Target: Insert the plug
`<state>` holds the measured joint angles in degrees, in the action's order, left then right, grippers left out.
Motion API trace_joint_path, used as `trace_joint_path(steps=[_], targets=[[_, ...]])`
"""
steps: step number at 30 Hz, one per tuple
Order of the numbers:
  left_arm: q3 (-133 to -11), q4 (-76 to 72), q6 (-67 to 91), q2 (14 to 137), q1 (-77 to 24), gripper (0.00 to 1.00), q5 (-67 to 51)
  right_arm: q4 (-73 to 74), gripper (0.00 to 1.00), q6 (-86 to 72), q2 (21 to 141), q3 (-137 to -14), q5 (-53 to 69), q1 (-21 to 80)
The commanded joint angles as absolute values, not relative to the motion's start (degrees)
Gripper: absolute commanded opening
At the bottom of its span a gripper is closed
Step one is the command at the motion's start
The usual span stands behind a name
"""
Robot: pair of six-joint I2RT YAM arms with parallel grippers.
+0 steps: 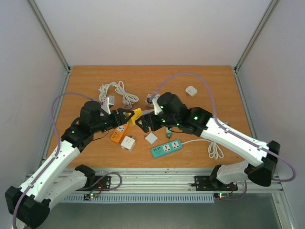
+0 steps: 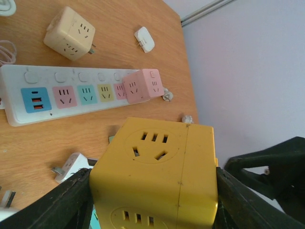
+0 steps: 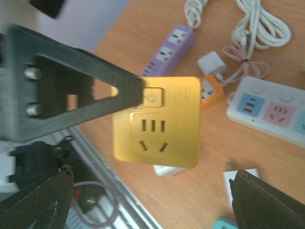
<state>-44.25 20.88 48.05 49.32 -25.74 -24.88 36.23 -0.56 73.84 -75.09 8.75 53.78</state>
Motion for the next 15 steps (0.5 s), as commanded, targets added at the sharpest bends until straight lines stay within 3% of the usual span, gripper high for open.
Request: trace_joint_path(steps=[1, 15], targets=[[-46.38, 19.49, 46.38, 48.78, -25.75, 0.58, -23.65, 41.74, 0.9, 3.58, 79.6, -79.31, -3.13, 57.32], [-45.39, 18.06, 47.81, 49.02, -25.66, 0.58, -25.61, 35.59, 0.88, 2.44, 87.2, -81.74, -0.86, 58.43]])
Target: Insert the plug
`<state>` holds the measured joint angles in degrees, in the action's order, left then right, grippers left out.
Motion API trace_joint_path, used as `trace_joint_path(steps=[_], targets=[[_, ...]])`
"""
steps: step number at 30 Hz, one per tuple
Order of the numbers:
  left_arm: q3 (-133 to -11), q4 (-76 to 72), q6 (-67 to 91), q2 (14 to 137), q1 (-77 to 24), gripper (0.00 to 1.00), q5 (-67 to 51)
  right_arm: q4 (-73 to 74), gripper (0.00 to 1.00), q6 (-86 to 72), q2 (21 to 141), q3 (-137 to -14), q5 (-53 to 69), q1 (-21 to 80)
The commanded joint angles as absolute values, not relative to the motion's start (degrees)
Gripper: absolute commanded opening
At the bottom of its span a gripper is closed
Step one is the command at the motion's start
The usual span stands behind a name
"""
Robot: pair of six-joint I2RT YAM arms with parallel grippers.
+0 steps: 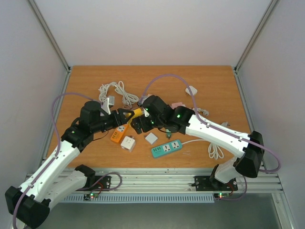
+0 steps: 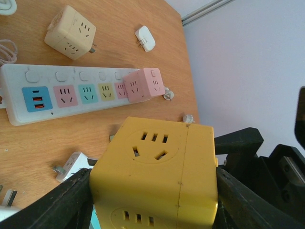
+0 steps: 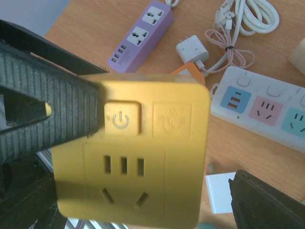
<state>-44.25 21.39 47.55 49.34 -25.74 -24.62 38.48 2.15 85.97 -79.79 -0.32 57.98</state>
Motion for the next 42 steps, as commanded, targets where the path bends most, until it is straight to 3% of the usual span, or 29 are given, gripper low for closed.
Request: trace_joint_path(steps=[1, 9, 12, 16, 18, 23, 31, 42], targets=[[-45.25, 17.98, 47.98, 49.01, -25.66, 0.58, -25.77, 35.25, 0.87, 2.27, 87.64, -81.86, -0.8, 58.36], [-44.33, 16.93, 48.99, 48.53, -25.66, 0.58, -26.29, 30.2, 0.74, 1.32, 87.49, -79.47, -3.49, 58.43], [-44.14, 16.51, 49.5, 48.34, -25.66, 0.6, -26.92, 27.31, 0.65, 1.27, 86.57, -77.59, -3.6, 58.36], [-44.53, 16.56, 49.91, 47.86, -25.45, 0.7, -27.38, 26.51, 0.47, 1.42, 85.98, -76.33, -4.12, 58.36], [-44.77, 16.93, 49.92, 47.28, -25.21, 0.8, -26.99, 25.9, 0.42, 2.19, 85.43, -75.4, -3.88, 58.36], [-46.01, 21.98, 48.25, 45.38, -24.19, 0.99, -22.12, 26.5, 0.4, 2.99, 83.22, -72.68, -6.12, 57.87], [-52.18, 33.69, 37.12, 41.42, -23.73, 0.99, -12.05, 31.87, 0.4, 0.12, 81.22, -68.57, -4.99, 49.51], [-52.68, 35.72, 20.5, 37.08, -23.73, 0.99, -9.9, 38.23, 0.41, -1.65, 88.31, -70.34, -5.7, 39.52]])
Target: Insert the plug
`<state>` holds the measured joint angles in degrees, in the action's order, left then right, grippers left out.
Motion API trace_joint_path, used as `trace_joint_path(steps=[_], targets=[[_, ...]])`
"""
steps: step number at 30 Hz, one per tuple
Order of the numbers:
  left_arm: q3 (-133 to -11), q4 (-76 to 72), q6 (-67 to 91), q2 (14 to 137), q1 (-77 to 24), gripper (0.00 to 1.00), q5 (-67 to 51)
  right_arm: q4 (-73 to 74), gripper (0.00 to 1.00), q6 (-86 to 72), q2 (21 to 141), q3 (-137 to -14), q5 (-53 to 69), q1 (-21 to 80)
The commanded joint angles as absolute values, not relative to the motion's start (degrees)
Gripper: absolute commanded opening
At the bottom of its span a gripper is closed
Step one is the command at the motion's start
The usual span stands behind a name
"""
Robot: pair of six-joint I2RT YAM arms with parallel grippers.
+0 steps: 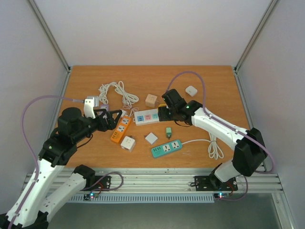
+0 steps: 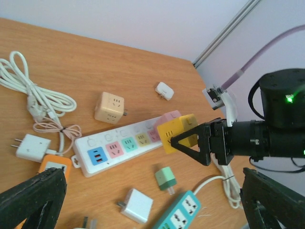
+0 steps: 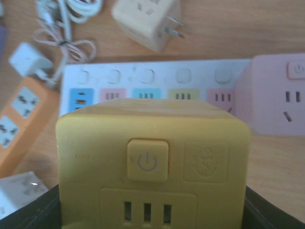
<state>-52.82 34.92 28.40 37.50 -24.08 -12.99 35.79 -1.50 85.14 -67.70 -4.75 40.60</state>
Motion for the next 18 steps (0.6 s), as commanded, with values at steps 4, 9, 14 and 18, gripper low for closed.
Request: trace_joint_path(steps=[4, 9, 14, 18], targets=[[-51.18, 35.36, 18.67, 36.74, -23.73, 0.99, -7.21, 40.65, 0.42, -1.22, 92.32, -73.32, -6.4, 39.38], [-49.49, 33.95, 18.59, 36.09, -23.71, 0.99, -5.72, 40.32, 0.41, -0.94, 95.2, -74.72, -6.06, 38.62], [-49.06, 33.3, 18.59, 35.77, -23.4, 0.99, -7.02, 41.19, 0.42, -0.96, 98.6, -77.92, -4.97, 38.03], [-48.79, 33.12, 18.81, 35.86, -23.14, 0.99, -7.34, 41.49, 0.42, 1.1, 100.71, -79.08, -5.24, 37.66]])
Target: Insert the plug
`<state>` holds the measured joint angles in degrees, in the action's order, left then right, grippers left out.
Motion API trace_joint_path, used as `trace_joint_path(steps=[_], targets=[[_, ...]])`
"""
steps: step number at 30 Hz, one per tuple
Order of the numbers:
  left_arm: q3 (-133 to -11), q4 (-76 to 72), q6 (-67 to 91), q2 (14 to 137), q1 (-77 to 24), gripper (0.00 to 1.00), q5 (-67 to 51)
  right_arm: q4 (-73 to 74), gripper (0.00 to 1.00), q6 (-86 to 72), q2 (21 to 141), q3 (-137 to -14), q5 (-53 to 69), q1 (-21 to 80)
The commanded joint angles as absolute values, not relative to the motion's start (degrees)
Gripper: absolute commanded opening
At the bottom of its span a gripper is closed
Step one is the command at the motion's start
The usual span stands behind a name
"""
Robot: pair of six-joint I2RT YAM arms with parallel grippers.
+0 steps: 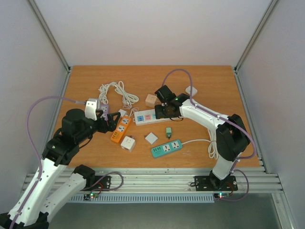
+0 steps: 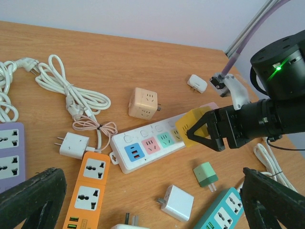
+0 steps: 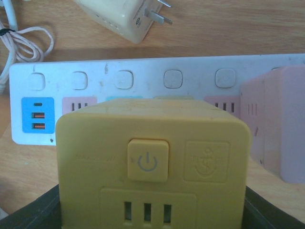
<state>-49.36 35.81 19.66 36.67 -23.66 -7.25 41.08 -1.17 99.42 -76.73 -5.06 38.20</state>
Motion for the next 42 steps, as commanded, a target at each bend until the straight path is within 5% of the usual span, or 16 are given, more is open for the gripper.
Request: trace_joint_path(steps=[1, 42], targets=[[-48.71, 33.13, 18.87, 35.85, -23.04, 0.99, -7.3, 41.49, 0.42, 1.4, 101.18, -79.21, -5.12, 37.46], [-47.64, 32.31, 19.07, 36.23, -21.81, 0.99, -8.89, 42.99, 0.42, 1.38, 107.91, -81.78, -5.72, 35.8]])
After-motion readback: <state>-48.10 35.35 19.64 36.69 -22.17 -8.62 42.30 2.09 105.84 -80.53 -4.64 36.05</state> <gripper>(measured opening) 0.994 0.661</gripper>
